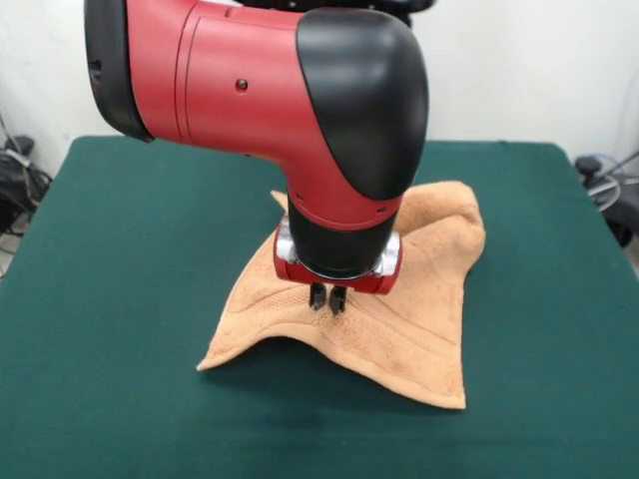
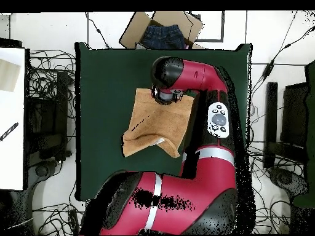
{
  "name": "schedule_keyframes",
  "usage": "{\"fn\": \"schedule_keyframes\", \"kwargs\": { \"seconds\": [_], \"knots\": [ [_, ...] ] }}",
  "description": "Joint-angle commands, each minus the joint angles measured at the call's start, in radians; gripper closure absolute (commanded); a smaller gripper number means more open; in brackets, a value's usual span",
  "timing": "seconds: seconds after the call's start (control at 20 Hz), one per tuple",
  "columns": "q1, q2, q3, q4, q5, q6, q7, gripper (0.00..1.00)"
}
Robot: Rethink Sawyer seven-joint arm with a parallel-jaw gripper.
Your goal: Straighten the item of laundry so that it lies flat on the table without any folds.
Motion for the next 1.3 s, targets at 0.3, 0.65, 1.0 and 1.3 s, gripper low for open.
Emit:
{"fn": "schedule_keyframes", "kwargs": {
  "seconds": [0.3, 0.65, 1.0, 1.3],
  "knots": [
    [0.019, 0.006, 0.112, -0.058, 0.012, 0.141, -0.046, 1.00],
    [0.016, 0.014, 0.116, -0.055, 0.014, 0.119, -0.052, 1.00],
    [0.012, -0.002, 0.117, -0.013, 0.018, 0.076, -0.050, 1.00],
    [-0.002, -0.007, 0.135, 0.019, 0.023, 0.032, -0.069, 0.00]
  ]
}}
